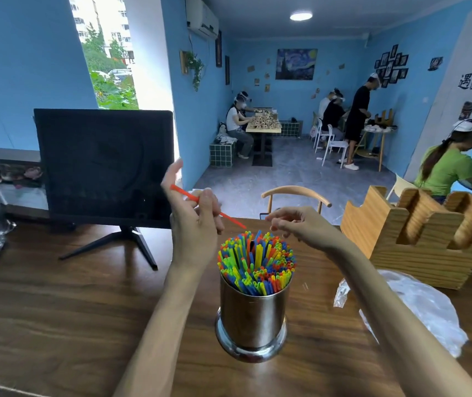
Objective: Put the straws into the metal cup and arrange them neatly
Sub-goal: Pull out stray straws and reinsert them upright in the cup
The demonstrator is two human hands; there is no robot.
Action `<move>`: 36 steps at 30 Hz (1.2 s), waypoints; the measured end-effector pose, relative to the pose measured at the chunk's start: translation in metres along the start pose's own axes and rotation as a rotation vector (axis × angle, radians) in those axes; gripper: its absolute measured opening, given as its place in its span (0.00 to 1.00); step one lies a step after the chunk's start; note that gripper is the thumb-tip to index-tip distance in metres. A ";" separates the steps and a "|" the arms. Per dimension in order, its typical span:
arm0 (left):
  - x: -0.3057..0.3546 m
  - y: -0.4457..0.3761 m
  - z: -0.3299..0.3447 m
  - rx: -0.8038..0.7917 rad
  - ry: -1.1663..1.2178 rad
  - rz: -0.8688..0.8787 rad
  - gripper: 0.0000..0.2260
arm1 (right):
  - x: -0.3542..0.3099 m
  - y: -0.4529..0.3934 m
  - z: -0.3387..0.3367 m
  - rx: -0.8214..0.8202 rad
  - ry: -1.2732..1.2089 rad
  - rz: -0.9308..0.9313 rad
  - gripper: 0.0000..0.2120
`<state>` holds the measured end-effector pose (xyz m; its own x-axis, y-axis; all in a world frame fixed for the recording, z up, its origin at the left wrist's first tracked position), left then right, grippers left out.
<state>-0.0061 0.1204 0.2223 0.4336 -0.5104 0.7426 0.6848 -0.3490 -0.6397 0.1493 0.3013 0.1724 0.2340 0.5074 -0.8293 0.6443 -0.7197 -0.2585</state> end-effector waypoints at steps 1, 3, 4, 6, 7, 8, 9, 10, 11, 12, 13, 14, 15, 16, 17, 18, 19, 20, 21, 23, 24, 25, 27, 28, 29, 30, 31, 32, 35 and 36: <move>-0.002 0.001 0.003 -0.040 -0.026 0.003 0.21 | 0.003 0.001 0.005 -0.040 0.037 0.011 0.06; -0.005 0.003 0.007 -0.099 -0.073 0.003 0.21 | 0.004 0.003 0.011 -0.088 0.055 0.023 0.08; -0.006 0.004 0.009 -0.124 -0.100 0.008 0.21 | 0.002 0.003 0.014 -0.101 0.041 0.029 0.08; -0.008 0.006 0.014 -0.192 -0.153 0.010 0.20 | 0.001 0.003 0.017 -0.117 0.035 0.038 0.09; -0.010 0.008 0.018 -0.251 -0.192 0.000 0.20 | 0.001 0.002 0.018 -0.124 0.049 0.036 0.09; -0.012 0.010 0.024 -0.324 -0.252 -0.008 0.19 | 0.000 0.002 0.017 -0.129 0.066 0.030 0.10; -0.014 0.013 0.028 -0.394 -0.327 -0.002 0.17 | 0.000 0.001 0.017 -0.132 0.085 0.020 0.10; -0.017 0.016 0.031 -0.444 -0.391 0.009 0.16 | -0.001 0.001 0.017 -0.130 0.106 0.011 0.09; -0.020 0.017 0.032 -0.461 -0.431 0.019 0.14 | -0.001 0.001 0.017 -0.122 0.133 0.001 0.09; -0.022 0.018 0.032 -0.455 -0.454 0.021 0.13 | -0.002 0.001 0.017 -0.109 0.157 -0.012 0.09; -0.025 0.018 0.032 -0.442 -0.473 0.016 0.12 | -0.003 0.001 0.017 -0.098 0.173 -0.024 0.09; -0.027 0.020 0.032 -0.431 -0.493 0.007 0.12 | -0.004 0.002 0.018 -0.095 0.174 -0.030 0.09; -0.030 0.021 0.033 -0.425 -0.512 -0.006 0.11 | -0.005 0.003 0.018 -0.103 0.167 -0.031 0.09; -0.033 0.024 0.033 -0.429 -0.521 -0.023 0.11 | -0.005 0.003 0.019 -0.120 0.157 -0.030 0.10; -0.036 0.026 0.033 -0.436 -0.520 -0.041 0.11 | -0.005 0.004 0.019 -0.142 0.144 -0.030 0.10; -0.038 0.028 0.032 -0.433 -0.510 -0.054 0.11 | -0.005 0.004 0.019 -0.161 0.134 -0.033 0.09; -0.039 0.029 0.031 -0.418 -0.496 -0.065 0.10 | -0.006 0.005 0.019 -0.169 0.131 -0.044 0.08; -0.039 0.028 0.029 -0.399 -0.489 -0.068 0.07 | -0.006 0.005 0.018 -0.165 0.129 -0.056 0.07; -0.040 0.027 0.027 -0.390 -0.492 -0.070 0.04 | -0.007 0.004 0.017 -0.155 0.120 -0.067 0.06; -0.042 0.026 0.025 -0.398 -0.518 -0.064 0.04 | -0.010 0.005 0.015 -0.130 0.092 -0.087 0.05; -0.044 0.026 0.024 -0.409 -0.528 -0.070 0.05 | -0.012 0.005 0.015 -0.112 0.078 -0.102 0.05; -0.045 0.027 0.024 -0.425 -0.534 -0.084 0.06 | -0.015 0.005 0.014 -0.082 0.066 -0.123 0.05; -0.049 0.028 0.024 -0.464 -0.534 -0.112 0.08 | -0.022 0.005 0.010 -0.003 0.051 -0.176 0.05; -0.050 0.029 0.024 -0.475 -0.529 -0.117 0.08 | -0.027 0.005 0.008 0.031 0.036 -0.207 0.06; -0.049 0.029 0.025 -0.477 -0.521 -0.114 0.07 | -0.032 0.005 0.005 0.064 0.011 -0.236 0.07; -0.047 0.029 0.026 -0.471 -0.502 -0.110 0.06 | -0.038 0.006 0.002 0.096 -0.032 -0.254 0.08; -0.046 0.028 0.026 -0.466 -0.472 -0.119 0.06 | -0.044 0.007 -0.002 0.126 -0.094 -0.259 0.09; -0.046 0.028 0.027 -0.464 -0.444 -0.133 0.08 | -0.049 0.008 -0.006 0.156 -0.179 -0.256 0.10; -0.048 0.028 0.028 -0.490 -0.454 -0.151 0.12 | -0.063 0.012 -0.019 0.275 -0.421 -0.263 0.05; -0.050 0.029 0.029 -0.508 -0.464 -0.157 0.09 | -0.066 0.013 -0.024 0.330 -0.462 -0.271 0.04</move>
<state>0.0087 0.1584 0.1724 0.6345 -0.0758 0.7692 0.4504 -0.7726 -0.4476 0.1598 0.2699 0.2357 -0.2925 0.4882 -0.8222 0.3604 -0.7402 -0.5677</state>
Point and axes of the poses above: each hand's wrist, its own y-axis away from the middle knuckle, its own z-axis out of the palm, x = y × z, the point moved 7 cm from there along -y, towards the middle knuckle, and after that the axes turned 7 degrees about x, right-handed, at the moved point
